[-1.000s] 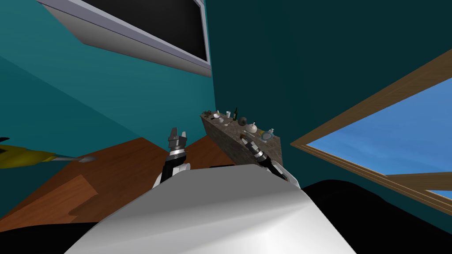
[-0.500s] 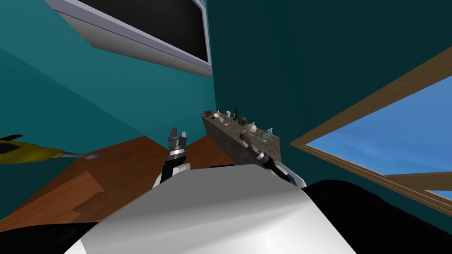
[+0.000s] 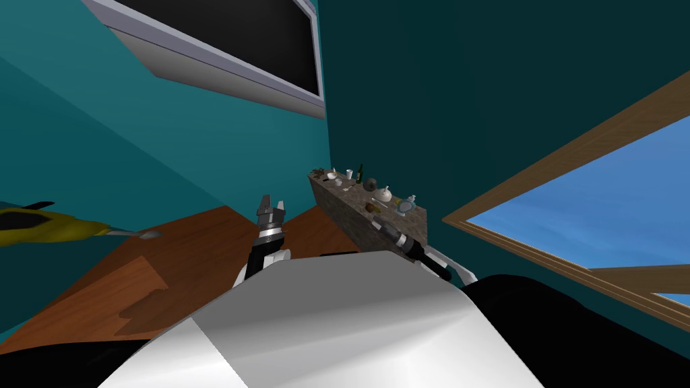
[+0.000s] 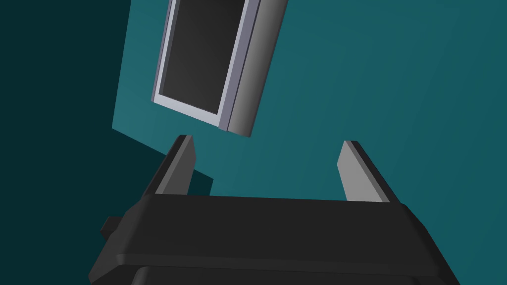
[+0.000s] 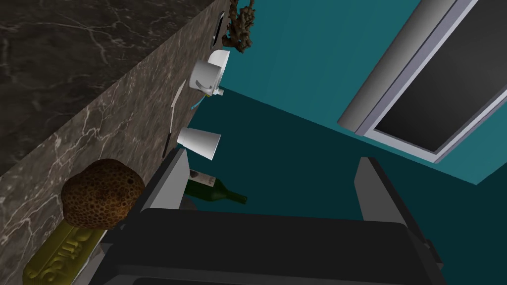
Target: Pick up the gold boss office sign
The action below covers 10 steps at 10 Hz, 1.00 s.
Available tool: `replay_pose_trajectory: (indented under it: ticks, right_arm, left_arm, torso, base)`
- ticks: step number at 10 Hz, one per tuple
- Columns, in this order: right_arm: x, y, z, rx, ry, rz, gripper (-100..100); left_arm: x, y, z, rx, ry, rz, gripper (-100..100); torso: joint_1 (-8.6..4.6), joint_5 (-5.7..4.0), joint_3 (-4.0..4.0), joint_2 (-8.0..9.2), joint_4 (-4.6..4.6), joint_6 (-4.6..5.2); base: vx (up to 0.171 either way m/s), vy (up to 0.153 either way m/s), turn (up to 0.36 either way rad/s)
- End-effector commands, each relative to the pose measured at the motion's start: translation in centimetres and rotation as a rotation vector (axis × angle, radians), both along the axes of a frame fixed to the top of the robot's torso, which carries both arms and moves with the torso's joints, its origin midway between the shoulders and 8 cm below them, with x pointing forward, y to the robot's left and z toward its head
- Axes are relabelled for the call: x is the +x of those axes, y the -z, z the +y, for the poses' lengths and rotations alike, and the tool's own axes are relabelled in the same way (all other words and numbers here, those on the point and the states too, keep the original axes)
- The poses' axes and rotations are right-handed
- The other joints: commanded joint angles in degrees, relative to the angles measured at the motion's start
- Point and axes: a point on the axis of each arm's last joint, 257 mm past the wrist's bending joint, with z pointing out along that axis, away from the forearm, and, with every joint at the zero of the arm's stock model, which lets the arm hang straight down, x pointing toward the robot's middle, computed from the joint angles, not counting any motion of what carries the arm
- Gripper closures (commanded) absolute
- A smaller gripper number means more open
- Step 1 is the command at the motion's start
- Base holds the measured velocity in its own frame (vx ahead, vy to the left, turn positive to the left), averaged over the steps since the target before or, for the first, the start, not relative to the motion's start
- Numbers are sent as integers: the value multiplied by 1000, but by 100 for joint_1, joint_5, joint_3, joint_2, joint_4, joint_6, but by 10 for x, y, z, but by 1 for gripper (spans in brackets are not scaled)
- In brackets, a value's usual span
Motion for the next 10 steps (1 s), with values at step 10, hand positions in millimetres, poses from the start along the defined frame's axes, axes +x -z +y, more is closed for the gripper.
replay_pose_trajectory:
  ticks: [10]
  right_arm:
    - [-43, 72, -52, -278, -126, 243, -100]
  left_arm:
    - [0, 0, 0, 0, 0, 0, 0]
  torso:
    - [2, 0, -5, -9, -2, 0]
  base:
    - [-15, -14, 44]
